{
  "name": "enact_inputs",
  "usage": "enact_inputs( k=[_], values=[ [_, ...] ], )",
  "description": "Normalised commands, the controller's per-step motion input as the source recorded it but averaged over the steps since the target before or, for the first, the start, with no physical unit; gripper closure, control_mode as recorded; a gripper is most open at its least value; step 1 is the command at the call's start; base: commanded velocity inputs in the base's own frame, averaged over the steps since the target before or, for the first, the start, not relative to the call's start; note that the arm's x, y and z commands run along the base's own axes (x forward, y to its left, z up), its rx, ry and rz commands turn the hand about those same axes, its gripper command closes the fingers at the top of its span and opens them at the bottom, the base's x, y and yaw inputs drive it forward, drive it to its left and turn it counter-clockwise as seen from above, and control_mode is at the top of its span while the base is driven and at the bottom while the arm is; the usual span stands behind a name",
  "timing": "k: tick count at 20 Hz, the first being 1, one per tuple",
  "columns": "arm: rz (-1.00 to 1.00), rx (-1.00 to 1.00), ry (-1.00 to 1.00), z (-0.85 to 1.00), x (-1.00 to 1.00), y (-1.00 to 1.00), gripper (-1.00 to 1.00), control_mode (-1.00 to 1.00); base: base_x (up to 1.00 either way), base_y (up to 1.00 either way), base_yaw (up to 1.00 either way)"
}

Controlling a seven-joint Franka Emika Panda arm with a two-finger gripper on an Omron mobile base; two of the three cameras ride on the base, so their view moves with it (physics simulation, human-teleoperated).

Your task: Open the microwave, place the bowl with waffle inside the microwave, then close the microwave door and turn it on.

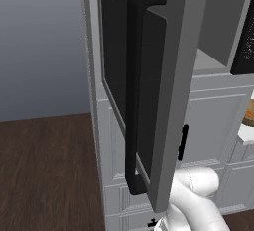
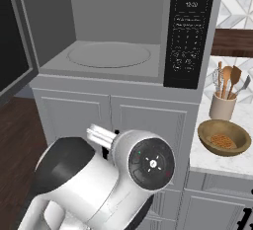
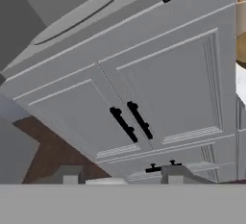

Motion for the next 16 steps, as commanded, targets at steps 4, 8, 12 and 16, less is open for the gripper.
enact_inputs(
  k=[4,8,12,16],
  values=[
    [-0.21,0.28,0.13,-0.12,0.16,-1.00,-1.00,-1.00,0.00,0.00,0.00],
    [-0.26,0.26,0.15,-0.37,0.47,-1.00,-1.00,-1.00,0.00,0.00,0.00],
    [-0.30,0.26,0.05,-0.55,0.69,-1.00,-1.00,-1.00,0.00,0.00,0.00],
    [-0.23,0.26,0.00,-0.79,0.59,-0.90,-1.00,-1.00,0.00,0.00,0.00]
  ],
)
